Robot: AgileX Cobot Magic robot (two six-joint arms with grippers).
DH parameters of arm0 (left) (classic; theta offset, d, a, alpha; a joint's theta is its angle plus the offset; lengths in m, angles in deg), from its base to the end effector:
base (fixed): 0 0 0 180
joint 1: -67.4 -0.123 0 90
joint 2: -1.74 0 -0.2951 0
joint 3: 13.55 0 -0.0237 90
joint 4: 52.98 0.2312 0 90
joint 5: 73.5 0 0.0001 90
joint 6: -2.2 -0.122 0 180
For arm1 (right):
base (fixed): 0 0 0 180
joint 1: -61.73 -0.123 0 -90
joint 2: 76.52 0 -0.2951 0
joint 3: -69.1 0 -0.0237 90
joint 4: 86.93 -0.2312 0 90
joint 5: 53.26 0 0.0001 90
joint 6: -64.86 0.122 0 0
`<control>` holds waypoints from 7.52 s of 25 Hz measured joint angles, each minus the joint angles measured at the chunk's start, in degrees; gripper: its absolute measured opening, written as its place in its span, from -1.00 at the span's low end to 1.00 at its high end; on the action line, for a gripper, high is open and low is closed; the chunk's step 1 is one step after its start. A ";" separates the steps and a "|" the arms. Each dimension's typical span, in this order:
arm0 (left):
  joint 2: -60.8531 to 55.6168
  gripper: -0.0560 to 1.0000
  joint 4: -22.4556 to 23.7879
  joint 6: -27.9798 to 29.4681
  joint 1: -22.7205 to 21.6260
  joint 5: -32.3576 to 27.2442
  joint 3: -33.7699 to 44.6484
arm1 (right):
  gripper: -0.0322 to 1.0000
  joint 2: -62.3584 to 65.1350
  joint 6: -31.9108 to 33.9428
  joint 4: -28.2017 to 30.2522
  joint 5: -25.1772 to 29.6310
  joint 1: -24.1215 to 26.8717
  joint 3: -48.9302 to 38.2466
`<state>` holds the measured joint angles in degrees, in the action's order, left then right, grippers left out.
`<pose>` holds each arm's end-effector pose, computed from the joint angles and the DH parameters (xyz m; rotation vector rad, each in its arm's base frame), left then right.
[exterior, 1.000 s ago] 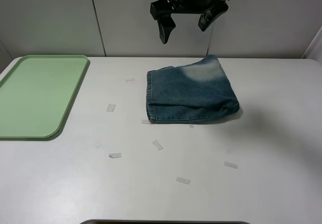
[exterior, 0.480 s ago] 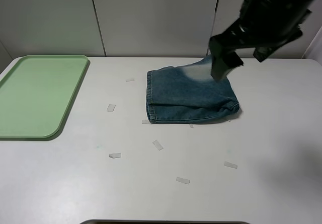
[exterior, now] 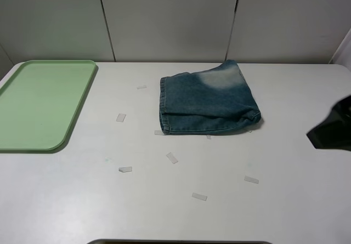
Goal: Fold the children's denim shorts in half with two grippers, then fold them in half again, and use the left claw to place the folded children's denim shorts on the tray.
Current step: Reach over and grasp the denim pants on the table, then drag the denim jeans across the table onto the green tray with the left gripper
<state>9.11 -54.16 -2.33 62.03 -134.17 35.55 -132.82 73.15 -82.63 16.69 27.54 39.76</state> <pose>-0.0043 -0.0026 0.2526 -0.0141 2.0453 0.0833 0.1002 0.0577 0.2989 -0.6223 2.6429 0.1165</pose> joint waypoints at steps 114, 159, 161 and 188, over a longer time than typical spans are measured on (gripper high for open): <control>117.47 0.99 -24.47 -3.71 33.26 39.27 -47.97 | 0.41 49.06 -7.09 -5.32 -10.84 34.62 -20.08; 131.08 -0.60 -24.71 0.24 39.52 50.99 -54.59 | 0.41 49.06 -7.09 -5.32 -10.84 34.62 -20.08; 130.31 -0.60 -24.65 0.24 38.86 49.79 -54.59 | 0.41 49.06 -7.09 -5.32 -10.84 34.62 -20.08; 110.66 -0.60 2.82 0.24 15.04 16.33 -54.37 | 0.41 49.06 -7.09 -5.32 -10.84 34.62 -20.08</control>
<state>119.77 -51.34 -2.09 77.08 -117.84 -18.82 -83.76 66.06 -87.95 5.84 62.17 19.68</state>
